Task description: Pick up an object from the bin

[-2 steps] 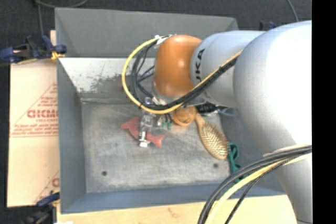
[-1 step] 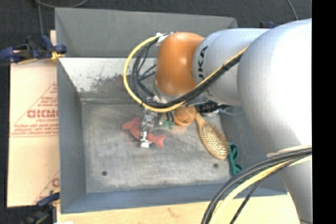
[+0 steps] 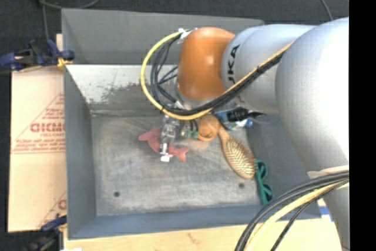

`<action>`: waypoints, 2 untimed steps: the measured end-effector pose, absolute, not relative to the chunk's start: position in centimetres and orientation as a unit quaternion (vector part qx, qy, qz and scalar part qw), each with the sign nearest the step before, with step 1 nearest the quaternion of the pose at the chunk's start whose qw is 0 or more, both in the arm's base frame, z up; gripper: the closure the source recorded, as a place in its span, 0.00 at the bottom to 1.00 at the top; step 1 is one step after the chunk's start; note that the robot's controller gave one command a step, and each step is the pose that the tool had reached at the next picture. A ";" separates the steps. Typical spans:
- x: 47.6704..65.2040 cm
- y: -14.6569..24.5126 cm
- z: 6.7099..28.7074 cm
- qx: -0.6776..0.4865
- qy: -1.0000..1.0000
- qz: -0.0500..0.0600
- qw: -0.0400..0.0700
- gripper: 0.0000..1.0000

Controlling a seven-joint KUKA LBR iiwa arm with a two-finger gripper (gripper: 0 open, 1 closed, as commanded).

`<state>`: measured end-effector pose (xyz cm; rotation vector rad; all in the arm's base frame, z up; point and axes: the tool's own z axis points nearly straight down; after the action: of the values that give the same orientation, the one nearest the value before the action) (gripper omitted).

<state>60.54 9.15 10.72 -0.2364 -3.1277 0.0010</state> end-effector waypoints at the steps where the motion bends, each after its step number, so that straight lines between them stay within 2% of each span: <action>1: 60.7 9.2 13.7 -0.075 -0.997 -0.001 0.000 1.00; 2: 60.8 9.2 15.9 -0.075 -0.997 -0.001 -0.003 1.00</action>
Offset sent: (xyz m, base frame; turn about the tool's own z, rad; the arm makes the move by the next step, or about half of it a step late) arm 0.0000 0.0000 0.0703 0.0000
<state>60.80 9.18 15.88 -0.2372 -3.1389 -0.0037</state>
